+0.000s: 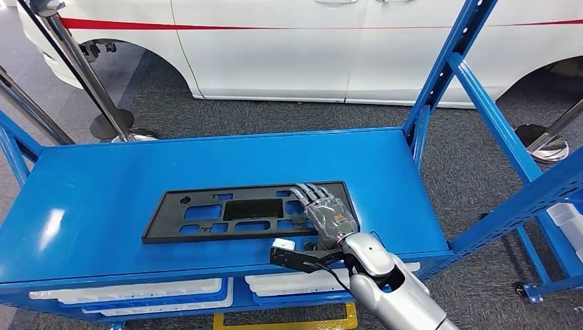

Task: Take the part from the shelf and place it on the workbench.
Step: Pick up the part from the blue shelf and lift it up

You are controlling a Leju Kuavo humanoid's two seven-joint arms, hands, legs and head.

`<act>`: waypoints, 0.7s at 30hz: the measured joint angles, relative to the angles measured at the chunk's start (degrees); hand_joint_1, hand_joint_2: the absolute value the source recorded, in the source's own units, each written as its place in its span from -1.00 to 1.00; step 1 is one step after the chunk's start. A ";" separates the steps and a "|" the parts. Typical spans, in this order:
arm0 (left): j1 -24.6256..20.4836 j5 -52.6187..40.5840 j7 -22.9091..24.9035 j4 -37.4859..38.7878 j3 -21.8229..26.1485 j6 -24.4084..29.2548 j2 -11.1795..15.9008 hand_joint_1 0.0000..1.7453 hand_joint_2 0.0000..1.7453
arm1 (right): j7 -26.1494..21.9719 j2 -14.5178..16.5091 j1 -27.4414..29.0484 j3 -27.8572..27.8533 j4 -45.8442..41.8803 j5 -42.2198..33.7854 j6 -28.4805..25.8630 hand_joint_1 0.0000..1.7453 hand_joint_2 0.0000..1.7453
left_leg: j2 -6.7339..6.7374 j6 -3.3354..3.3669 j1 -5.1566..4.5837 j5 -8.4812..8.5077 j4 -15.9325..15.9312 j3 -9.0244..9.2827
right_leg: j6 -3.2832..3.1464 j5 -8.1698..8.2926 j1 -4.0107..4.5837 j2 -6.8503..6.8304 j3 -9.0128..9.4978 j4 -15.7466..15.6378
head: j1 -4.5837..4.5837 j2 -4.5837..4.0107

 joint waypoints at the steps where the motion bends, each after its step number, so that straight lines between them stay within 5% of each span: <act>1: 0.00 0.01 0.00 0.00 0.03 -0.01 0.00 -1.00 -1.00 | 0.00 0.13 0.00 0.00 0.14 0.38 0.00 -1.00 1.00 | 0.00 0.00 0.00 0.00 0.00 0.00 | 0.00 0.00 0.00 0.00 0.00 0.00 | 0.00 0.00; 3: 0.00 0.04 0.00 0.00 0.10 -0.03 0.00 -1.00 -1.00 | 0.00 0.38 0.00 0.00 0.35 0.92 0.00 -0.99 1.00 | 0.00 0.00 0.00 0.00 0.00 0.00 | 0.00 0.00 0.00 0.00 0.00 0.00 | 0.01 0.00; 5: 0.00 0.12 -0.01 0.00 0.19 -0.08 0.00 -1.00 -1.00 | 0.01 0.72 -0.02 0.00 0.50 1.23 0.10 -0.34 1.00 | 0.00 0.00 0.00 0.00 0.00 0.00 | 0.00 0.00 0.00 0.00 0.00 0.00 | 0.00 0.00; 7: 0.00 0.31 -0.04 0.00 0.30 -0.24 0.00 -1.00 -1.00 | 0.08 1.34 -0.14 0.01 0.81 1.59 0.54 0.61 1.00 | 0.00 0.00 0.00 0.00 0.00 -0.01 | 0.00 0.00 0.01 0.00 0.03 0.01 | 0.00 0.00; 9: -0.02 0.51 -0.14 0.00 0.51 -0.54 0.03 -1.00 -1.00 | 0.17 2.61 -0.57 0.09 1.80 1.93 1.03 0.96 1.00 | 0.01 0.00 0.00 0.00 0.00 -0.02 | 0.00 0.00 0.02 0.02 0.05 0.02 | 0.00 0.00; 15: -0.25 0.81 -0.16 0.00 1.40 -1.09 0.11 -1.00 -1.00 | 0.81 9.83 -3.69 1.36 9.60 2.46 1.11 0.96 1.00 | 0.01 -0.03 0.05 0.02 0.00 0.00 | -0.04 -0.03 0.05 -0.01 -0.04 0.06 | -0.01 0.00; 21: -0.19 0.38 0.00 0.00 1.60 -0.90 0.10 -1.00 -1.00 | 0.94 12.97 -5.06 1.90 13.73 2.89 0.43 0.93 1.00 | 0.01 -0.05 0.05 0.02 -0.01 -0.01 | -0.07 -0.05 0.04 0.01 -0.03 0.06 | -0.01 0.00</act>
